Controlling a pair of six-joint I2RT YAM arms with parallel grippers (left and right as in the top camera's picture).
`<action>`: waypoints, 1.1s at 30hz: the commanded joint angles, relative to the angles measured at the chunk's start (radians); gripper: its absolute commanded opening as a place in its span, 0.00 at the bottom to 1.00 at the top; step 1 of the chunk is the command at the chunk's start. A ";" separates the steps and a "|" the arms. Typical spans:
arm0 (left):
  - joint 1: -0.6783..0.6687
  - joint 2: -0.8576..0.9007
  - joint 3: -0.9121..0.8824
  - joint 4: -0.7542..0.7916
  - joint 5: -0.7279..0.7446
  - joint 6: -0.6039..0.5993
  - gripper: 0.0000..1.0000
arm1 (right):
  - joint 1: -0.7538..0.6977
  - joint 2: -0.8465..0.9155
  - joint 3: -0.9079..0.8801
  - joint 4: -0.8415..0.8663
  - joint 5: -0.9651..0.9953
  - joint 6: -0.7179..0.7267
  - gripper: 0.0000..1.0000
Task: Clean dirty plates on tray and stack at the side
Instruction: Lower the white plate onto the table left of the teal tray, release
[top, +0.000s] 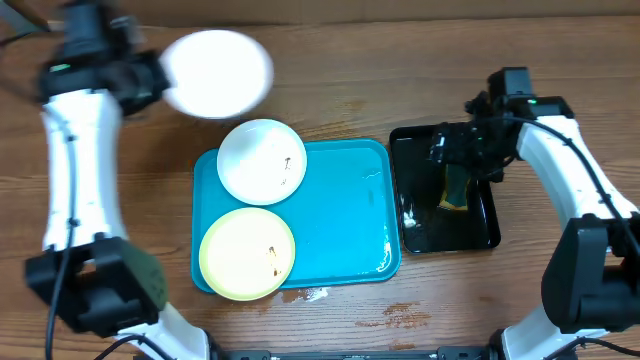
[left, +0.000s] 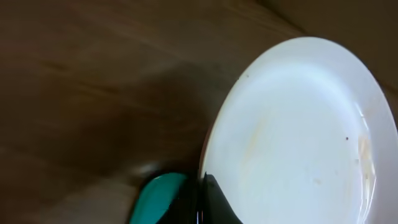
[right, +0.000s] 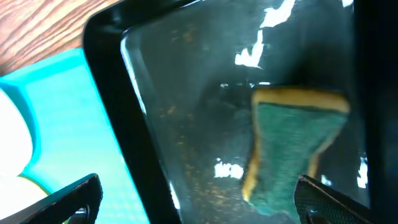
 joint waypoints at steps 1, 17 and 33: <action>0.142 -0.005 0.023 -0.047 0.034 -0.021 0.04 | 0.034 -0.019 -0.003 0.013 -0.005 0.006 1.00; 0.376 0.365 0.008 -0.025 -0.053 0.106 0.04 | 0.078 -0.019 -0.003 0.026 -0.005 0.005 1.00; 0.375 0.396 0.132 0.014 0.238 0.198 0.99 | 0.076 -0.019 -0.003 0.028 -0.005 0.001 1.00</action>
